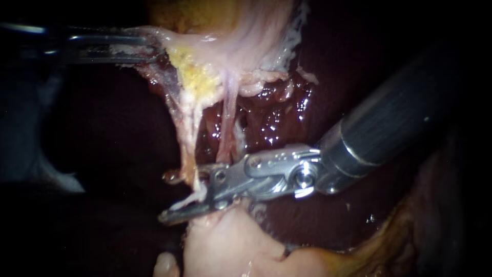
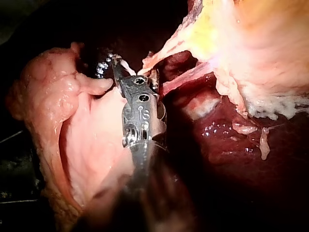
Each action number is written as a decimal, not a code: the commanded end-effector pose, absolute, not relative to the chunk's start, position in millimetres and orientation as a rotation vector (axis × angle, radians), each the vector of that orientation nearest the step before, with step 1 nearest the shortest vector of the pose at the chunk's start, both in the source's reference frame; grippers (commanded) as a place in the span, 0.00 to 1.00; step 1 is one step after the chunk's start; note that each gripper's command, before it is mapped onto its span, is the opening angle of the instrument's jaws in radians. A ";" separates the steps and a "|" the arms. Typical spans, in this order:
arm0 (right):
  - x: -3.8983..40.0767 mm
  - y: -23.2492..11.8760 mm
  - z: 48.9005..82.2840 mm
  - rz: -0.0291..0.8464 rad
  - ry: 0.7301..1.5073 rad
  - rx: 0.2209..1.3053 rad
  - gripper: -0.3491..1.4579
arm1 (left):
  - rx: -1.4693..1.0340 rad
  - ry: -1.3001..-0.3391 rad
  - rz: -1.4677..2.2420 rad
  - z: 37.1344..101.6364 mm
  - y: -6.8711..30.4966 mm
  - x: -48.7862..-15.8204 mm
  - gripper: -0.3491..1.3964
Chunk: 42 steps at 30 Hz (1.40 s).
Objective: Clipping first clip left tube
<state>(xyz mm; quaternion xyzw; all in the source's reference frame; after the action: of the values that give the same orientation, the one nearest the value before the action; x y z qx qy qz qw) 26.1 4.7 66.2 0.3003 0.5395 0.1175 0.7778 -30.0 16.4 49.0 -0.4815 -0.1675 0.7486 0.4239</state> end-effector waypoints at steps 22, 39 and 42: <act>28.8 2.1 60.9 0.291 1.194 0.701 0.43 | -1.205 -0.420 1.873 49.1 16.5 -29.9 0.00; 27.8 2.6 61.1 0.360 1.168 0.754 0.20 | -1.205 -0.421 1.873 49.1 16.5 -29.8 0.00; 27.5 2.7 61.0 0.380 1.160 0.769 0.09 | -1.205 -0.421 1.873 49.1 16.5 -29.8 0.00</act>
<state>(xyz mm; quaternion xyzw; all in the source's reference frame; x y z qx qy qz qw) 27.4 2.7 61.1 0.3552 0.5295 0.1770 0.7497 -29.8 16.5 49.1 -0.4814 -0.1682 0.7486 0.4237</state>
